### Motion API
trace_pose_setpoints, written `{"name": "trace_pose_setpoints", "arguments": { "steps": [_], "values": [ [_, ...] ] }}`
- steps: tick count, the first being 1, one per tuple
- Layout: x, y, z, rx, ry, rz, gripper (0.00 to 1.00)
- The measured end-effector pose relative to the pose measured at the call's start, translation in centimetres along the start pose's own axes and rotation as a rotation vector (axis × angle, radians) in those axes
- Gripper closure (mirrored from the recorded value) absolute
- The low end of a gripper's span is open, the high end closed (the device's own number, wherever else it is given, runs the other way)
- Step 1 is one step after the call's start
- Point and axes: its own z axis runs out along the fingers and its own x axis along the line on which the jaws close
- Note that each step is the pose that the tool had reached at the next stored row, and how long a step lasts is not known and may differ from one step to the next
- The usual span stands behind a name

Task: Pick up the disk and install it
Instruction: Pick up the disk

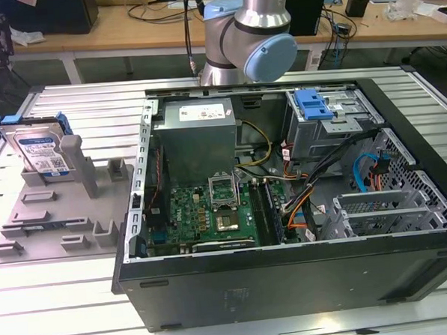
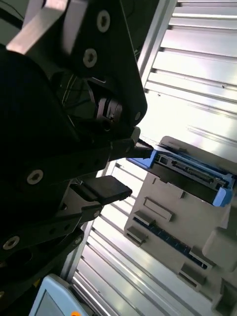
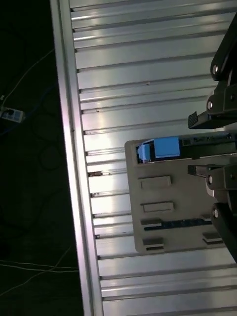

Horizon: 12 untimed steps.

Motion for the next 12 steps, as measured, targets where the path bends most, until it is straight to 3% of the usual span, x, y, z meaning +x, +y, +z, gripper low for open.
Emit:
{"name": "trace_pose_setpoints", "arguments": {
  "steps": [9, 12],
  "values": [
    [-0.08, 0.01, 0.01, 0.002, 0.0117, -0.137, 0.58],
    [-0.08, 0.01, 0.0, 0.0019, 0.0119, -0.137, 0.58]
  ]
}}
